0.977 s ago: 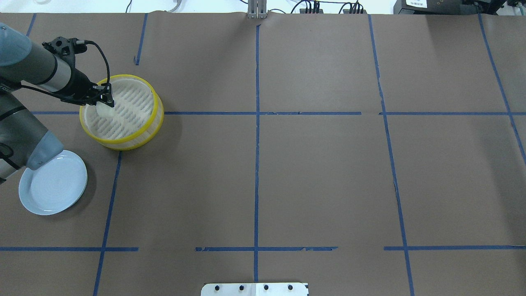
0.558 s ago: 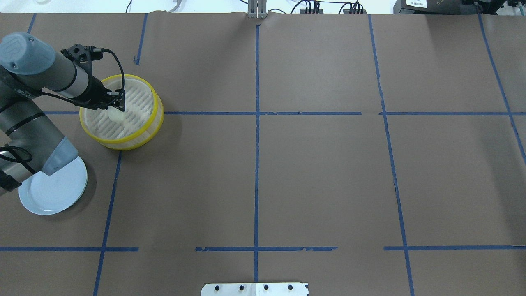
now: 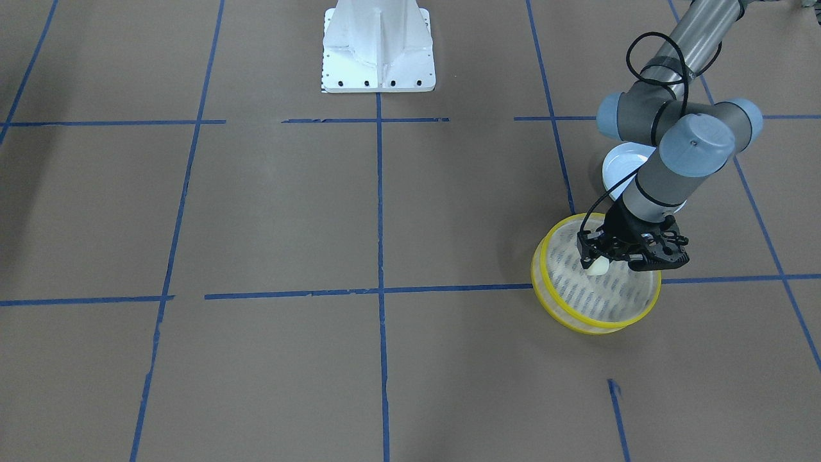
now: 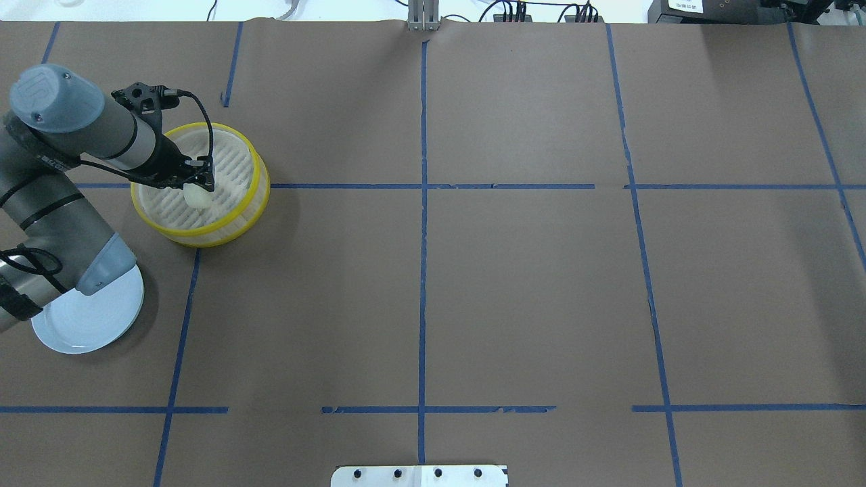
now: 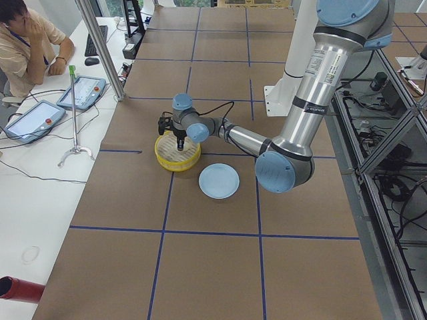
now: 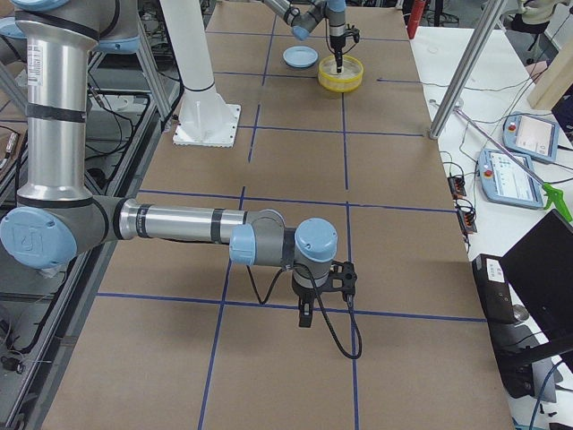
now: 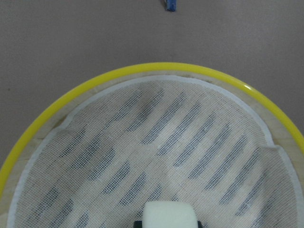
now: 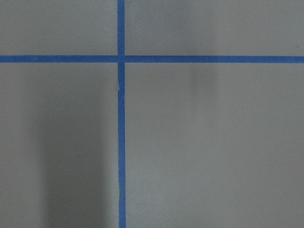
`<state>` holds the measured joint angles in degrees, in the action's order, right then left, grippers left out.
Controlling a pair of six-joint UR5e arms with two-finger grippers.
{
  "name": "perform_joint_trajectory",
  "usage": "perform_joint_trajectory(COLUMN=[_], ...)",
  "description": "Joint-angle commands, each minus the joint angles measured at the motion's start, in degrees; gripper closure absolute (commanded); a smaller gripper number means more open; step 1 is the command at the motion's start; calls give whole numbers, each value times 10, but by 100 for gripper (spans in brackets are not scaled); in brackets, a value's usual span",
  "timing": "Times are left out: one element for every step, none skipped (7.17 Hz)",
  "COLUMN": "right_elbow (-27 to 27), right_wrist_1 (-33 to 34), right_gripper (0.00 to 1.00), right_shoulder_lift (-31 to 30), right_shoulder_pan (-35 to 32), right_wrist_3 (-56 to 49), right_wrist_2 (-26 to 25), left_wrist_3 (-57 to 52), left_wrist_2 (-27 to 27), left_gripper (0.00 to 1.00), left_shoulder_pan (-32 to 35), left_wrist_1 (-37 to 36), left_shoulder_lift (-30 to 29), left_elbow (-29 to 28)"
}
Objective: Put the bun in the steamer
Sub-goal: 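Lower the bun onto the steamer's mesh liner with the left gripper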
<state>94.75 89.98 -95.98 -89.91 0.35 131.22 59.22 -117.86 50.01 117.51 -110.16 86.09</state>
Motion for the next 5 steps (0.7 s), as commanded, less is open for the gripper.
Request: perform_joint_trajectory(right_elbow=[0,0,0,0,0], right_wrist_1=[0,0,0,0,0], right_gripper=[0,0,0,0,0], right_shoulder_lift=[0,0,0,0,0], right_shoulder_pan=[0,0,0,0,0], right_wrist_3=[0,0,0,0,0], right_wrist_2=[0,0,0,0,0], left_wrist_3=[-1,-1,-1,-1,0], left_wrist_2=[1,0,1,1,1], left_gripper=[56,56,47,12,0], left_shoulder_pan=[-6,-6,-6,-6,-6], left_wrist_1=[0,0,0,0,0], left_shoulder_lift=[0,1,0,1,1], left_elbow=[-7,-6,-3,0,4])
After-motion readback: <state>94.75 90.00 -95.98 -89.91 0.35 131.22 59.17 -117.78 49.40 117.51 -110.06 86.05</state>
